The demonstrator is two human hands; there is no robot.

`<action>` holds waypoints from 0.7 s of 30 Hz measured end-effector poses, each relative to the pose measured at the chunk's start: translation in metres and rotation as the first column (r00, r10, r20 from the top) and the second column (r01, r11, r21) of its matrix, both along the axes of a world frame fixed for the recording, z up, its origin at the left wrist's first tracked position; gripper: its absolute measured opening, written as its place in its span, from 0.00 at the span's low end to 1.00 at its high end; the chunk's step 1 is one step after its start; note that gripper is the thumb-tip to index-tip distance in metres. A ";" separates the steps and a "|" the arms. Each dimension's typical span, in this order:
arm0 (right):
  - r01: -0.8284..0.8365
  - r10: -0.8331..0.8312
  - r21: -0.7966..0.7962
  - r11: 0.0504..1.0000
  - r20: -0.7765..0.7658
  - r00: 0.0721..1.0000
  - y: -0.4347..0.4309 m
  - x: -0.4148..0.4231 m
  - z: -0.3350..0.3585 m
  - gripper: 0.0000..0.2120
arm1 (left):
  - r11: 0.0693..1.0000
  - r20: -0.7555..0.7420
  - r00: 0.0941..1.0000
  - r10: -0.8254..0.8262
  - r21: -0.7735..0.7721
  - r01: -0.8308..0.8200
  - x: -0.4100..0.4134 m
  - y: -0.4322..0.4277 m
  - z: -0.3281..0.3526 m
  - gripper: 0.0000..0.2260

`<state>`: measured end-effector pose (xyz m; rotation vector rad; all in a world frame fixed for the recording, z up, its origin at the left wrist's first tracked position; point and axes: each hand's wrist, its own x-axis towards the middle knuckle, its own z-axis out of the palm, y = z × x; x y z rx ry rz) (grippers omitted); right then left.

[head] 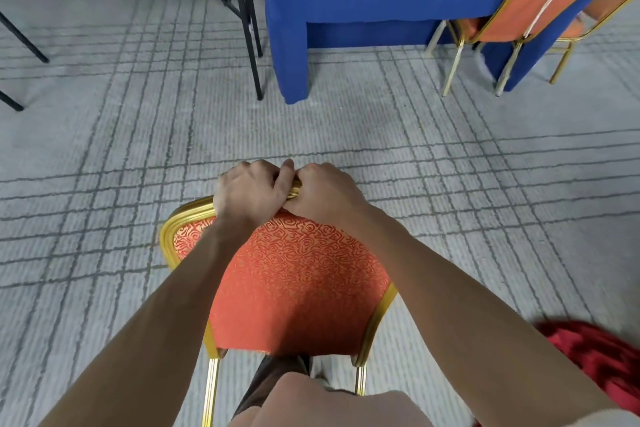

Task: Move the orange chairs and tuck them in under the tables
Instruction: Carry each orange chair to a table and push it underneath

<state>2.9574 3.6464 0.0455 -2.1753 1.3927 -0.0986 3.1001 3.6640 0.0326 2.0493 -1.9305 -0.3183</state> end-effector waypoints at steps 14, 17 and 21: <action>0.214 -0.194 0.202 0.956 -0.115 0.974 -0.168 -0.054 0.002 0.14 | 0.967 -0.189 0.958 -0.216 0.093 0.236 -0.054 -0.191 -0.006 0.19; 0.228 -0.204 0.144 0.963 -0.166 0.965 -0.186 -0.075 0.024 0.13 | 0.951 -0.169 0.941 -0.292 0.051 0.304 -0.076 -0.217 0.008 0.21; 0.234 -0.224 -0.001 0.972 -0.302 0.927 -0.200 -0.100 0.051 0.13 | 0.924 -0.113 0.917 -0.382 -0.047 0.379 -0.103 -0.242 0.029 0.21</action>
